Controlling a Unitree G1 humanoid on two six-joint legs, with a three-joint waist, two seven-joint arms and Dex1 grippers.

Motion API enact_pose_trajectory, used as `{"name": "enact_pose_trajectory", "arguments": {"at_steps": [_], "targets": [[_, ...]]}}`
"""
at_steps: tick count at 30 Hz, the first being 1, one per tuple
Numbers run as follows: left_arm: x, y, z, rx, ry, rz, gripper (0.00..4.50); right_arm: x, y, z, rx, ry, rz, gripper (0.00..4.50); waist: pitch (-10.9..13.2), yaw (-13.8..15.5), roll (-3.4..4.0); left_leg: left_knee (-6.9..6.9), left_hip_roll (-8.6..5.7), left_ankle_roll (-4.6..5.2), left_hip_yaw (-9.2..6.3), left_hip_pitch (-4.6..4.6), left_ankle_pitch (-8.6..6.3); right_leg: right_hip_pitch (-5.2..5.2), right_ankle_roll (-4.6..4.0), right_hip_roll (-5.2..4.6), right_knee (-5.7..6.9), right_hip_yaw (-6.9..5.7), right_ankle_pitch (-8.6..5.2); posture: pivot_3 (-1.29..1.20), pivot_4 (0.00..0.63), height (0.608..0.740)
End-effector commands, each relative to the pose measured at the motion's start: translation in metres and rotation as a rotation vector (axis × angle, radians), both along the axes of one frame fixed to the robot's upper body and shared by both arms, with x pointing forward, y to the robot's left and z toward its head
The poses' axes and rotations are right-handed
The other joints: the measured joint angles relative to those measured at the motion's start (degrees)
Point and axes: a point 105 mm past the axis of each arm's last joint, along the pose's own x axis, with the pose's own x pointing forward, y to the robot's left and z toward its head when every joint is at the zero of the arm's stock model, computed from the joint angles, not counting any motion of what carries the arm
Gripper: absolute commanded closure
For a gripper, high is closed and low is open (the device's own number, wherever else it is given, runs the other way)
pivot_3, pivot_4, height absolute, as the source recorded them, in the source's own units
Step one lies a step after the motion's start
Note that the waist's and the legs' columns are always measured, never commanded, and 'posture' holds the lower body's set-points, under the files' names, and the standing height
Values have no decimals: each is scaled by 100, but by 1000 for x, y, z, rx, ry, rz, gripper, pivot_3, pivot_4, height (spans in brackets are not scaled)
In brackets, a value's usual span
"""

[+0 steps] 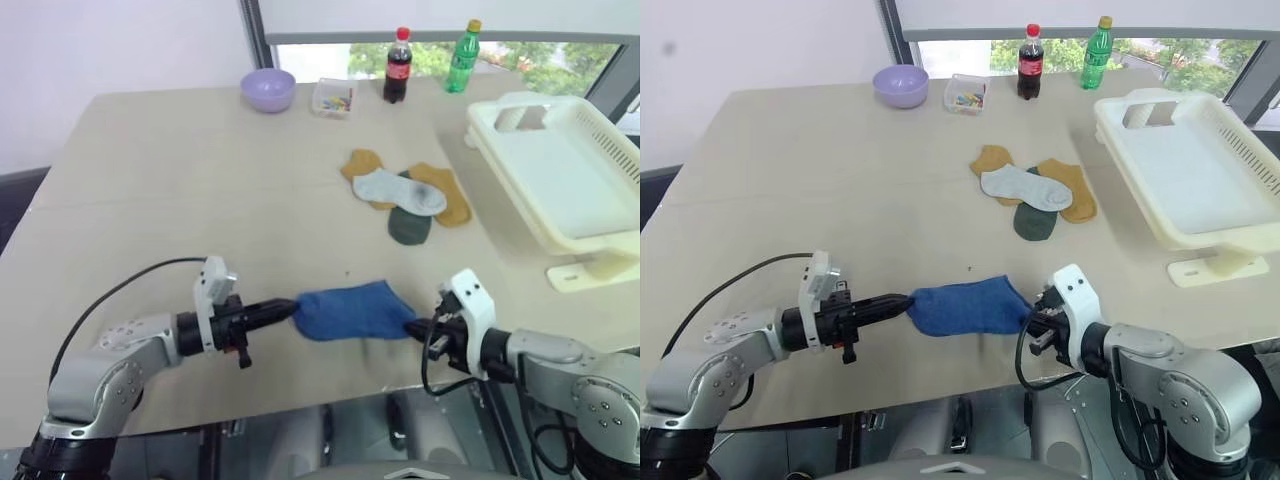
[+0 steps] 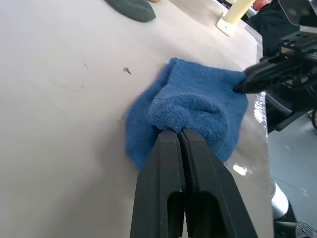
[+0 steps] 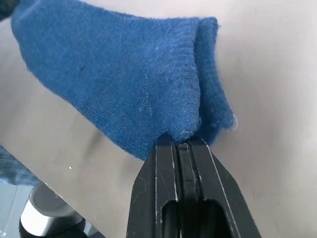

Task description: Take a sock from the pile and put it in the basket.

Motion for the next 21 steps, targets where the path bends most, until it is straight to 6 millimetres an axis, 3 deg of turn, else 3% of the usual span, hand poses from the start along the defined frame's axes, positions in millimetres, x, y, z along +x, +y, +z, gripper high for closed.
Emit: {"name": "enact_pose_trajectory", "arguments": {"at_steps": [1, 13, 21], "targets": [[2, -4, 3, 1, -29, -20, 4448, -1, 1, 6, -4, -40, -7, 4500, 0, -4, 0, 0, 0, 0, 1, 0, 0, 0, 0, 0, -1, 1, 0, 0, 150, 735], [13, -7, 3, -12, -57, -18, 4448, 8, 0, 11, -4, -72, -56, 4500, 1, 3, -1, -2, 0, 1, 1, -2, 0, 0, 0, 0, -5, 0, 0, 0, 150, 735], [4, -11, -8, 21, -21, -65, 4448, 4, 2, 7, -5, -47, -36, 4500, 0, -4, -1, -3, 0, 1, 1, -2, -1, 1, 0, 2, -5, 0, 0, 0, 150, 735]]}}
